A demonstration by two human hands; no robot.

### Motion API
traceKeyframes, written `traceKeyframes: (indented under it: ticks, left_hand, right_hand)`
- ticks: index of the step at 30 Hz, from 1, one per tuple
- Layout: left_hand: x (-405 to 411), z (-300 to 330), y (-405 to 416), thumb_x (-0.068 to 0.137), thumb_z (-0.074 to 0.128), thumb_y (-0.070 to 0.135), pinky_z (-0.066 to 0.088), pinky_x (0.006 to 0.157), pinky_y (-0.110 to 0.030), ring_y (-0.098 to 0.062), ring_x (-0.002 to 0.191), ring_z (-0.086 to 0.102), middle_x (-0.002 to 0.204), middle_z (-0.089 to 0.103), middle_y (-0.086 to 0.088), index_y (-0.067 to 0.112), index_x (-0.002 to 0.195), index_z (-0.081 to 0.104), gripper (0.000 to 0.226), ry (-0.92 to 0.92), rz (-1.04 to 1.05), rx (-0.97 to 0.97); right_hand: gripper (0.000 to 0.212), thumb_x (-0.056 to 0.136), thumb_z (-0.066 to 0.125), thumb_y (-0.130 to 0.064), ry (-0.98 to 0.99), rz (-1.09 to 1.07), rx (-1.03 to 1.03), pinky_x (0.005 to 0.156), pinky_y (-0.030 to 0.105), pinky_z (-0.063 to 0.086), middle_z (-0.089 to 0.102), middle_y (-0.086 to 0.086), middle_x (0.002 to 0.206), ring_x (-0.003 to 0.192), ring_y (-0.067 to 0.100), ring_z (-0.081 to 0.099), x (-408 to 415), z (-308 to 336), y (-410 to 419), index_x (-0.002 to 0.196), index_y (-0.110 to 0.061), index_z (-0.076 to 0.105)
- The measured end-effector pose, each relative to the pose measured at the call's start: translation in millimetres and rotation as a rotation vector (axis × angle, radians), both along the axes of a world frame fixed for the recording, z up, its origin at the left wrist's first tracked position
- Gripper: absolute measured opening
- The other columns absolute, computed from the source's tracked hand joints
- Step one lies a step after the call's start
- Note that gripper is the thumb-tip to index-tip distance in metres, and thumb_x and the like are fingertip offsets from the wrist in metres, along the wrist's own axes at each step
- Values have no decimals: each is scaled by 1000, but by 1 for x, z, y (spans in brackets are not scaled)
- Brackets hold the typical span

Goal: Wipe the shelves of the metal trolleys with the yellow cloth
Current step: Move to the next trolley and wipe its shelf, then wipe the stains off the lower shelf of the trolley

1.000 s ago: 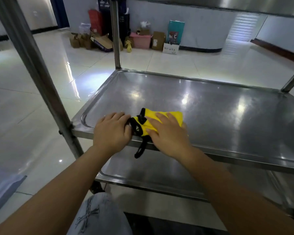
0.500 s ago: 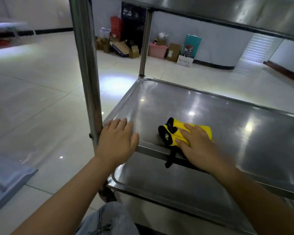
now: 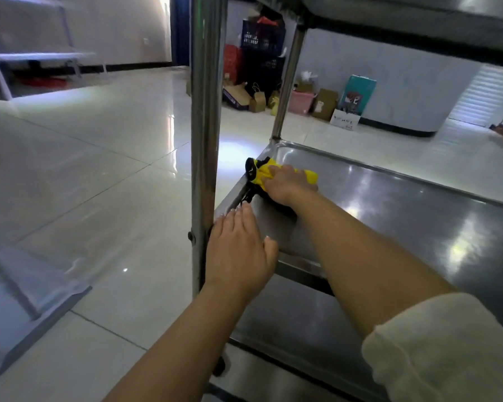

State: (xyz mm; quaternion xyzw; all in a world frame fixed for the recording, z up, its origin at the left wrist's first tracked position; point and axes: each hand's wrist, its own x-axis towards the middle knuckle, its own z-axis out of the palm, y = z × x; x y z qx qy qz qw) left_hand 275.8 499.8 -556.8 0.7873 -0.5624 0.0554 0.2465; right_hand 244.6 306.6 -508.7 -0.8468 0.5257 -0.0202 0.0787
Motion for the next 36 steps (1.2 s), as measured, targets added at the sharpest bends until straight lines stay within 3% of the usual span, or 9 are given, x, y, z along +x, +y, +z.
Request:
traceKeyframes:
  ticks: [6, 10, 16, 20, 25, 27, 31, 34, 36]
  left_hand:
    - [-1, 2, 9, 92, 34, 41, 10, 116, -30, -23, 138, 34, 151, 37, -11, 4, 150, 20, 70, 0, 6, -28]
    - [-2, 2, 13, 91, 27, 43, 15, 117, -36, -26, 137, 37, 149, 40, -14, 4, 148, 28, 70, -23, -7, -11]
    - [9, 4, 5, 99, 15, 48, 15, 116, -35, -23, 142, 29, 153, 36, -8, 20, 141, 41, 57, -133, -23, 93]
    - [11, 7, 8, 99, 15, 48, 20, 116, -36, -23, 141, 32, 151, 39, -7, 21, 139, 43, 56, -171, -48, 157]
    - [-1, 24, 10, 98, 16, 50, 22, 116, -45, -22, 137, 34, 143, 45, -4, 21, 131, 45, 52, -122, -86, 229]
    - [-24, 33, 12, 100, 19, 51, 18, 118, -45, -22, 141, 29, 150, 39, -3, 20, 141, 40, 55, -120, -157, 185]
    - [-85, 50, 22, 95, 18, 52, 19, 116, -37, -19, 142, 30, 152, 38, 0, 21, 146, 38, 64, -131, -405, 76]
    - [-116, 45, 30, 95, 28, 49, 23, 115, -35, -19, 140, 35, 149, 43, 0, 21, 143, 44, 58, -154, -527, 69]
    - [-129, 36, 37, 97, 36, 44, 28, 114, -38, -21, 135, 43, 144, 49, -3, 18, 139, 50, 52, -178, -601, 54]
  right_hand:
    - [47, 96, 39, -48, -98, 325, -104, 108, 57, 26, 18, -11, 157, 144, 18, 12, -76, -17, 61, 142, -39, 34]
    - [45, 95, 38, -53, -177, 253, -114, 108, 56, 27, 22, -16, 155, 143, 14, 15, -94, -19, 71, 139, -45, 36]
    - [44, 98, 36, -46, -47, 171, -129, 104, 55, 33, 29, -3, 154, 139, 25, 25, -64, 1, 59, 141, -34, 38]
    - [42, 99, 40, -39, -24, 307, -213, 103, 43, 32, 31, -3, 152, 137, 23, 26, -124, -2, 90, 140, -36, 40]
    - [44, 99, 39, -29, 16, 311, -255, 105, 40, 35, 29, -8, 153, 139, 20, 26, -217, 8, 120, 141, -41, 37]
    - [45, 97, 45, -23, 8, 321, -328, 100, 44, 39, 35, -3, 151, 138, 25, 31, -246, 16, 137, 139, -38, 44]
    - [46, 78, 58, -14, -92, 352, -550, 78, 54, 51, 57, 14, 133, 117, 43, 55, -301, 29, 170, 123, -21, 65]
    - [42, 86, 45, -19, -64, 423, -598, 79, 56, 51, 56, 17, 132, 117, 47, 53, -343, 27, 191, 126, -23, 59]
    - [47, 82, 42, -19, -33, 434, -589, 72, 56, 52, 56, 17, 132, 118, 48, 52, -368, 20, 206, 127, -27, 51]
